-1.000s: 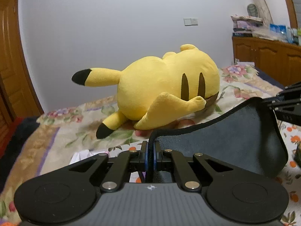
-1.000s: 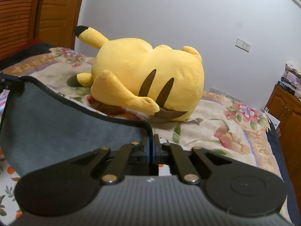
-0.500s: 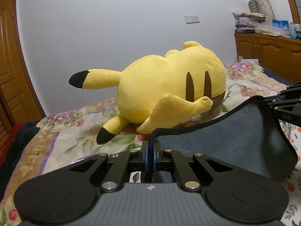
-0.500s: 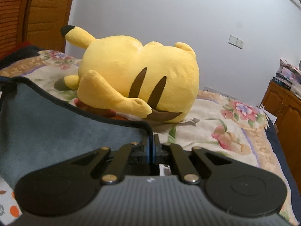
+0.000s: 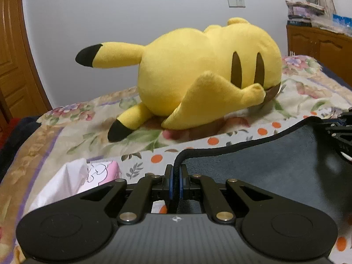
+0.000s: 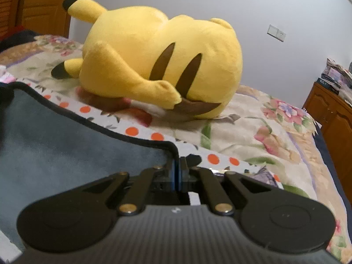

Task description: Fold towel

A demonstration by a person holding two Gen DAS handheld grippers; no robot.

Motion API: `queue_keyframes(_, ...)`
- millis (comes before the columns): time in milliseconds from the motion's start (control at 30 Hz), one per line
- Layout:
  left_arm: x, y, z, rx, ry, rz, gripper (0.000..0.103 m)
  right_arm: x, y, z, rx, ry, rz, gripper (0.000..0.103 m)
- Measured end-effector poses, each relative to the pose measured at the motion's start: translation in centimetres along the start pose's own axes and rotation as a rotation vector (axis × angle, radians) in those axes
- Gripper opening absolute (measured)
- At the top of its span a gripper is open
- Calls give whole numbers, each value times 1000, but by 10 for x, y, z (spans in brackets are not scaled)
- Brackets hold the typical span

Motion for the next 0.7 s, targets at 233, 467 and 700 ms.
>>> queue_keyframes(233,-17,-2,9,-25,24,-18,9,-9,-1,9,-16,27,4,4)
queue_keyframes(467,-15,-5,13,-17,40,-8,30,-5,-2,16,-47,37,-6,48)
queue_keyframes(700,2,-14,15,-8,43,17,57,19,3,24,-112,54,-55,51)
Point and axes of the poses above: each gripper's, at about its wrist camera, not at the fingertips, and x roughly against the way its jaws point, y to its left, z to its underside, the point moved 8 cm from there along -x, roughly the way its jaws point, and after that the axes turned 3 degrees about -z, right-handed, at the moved point
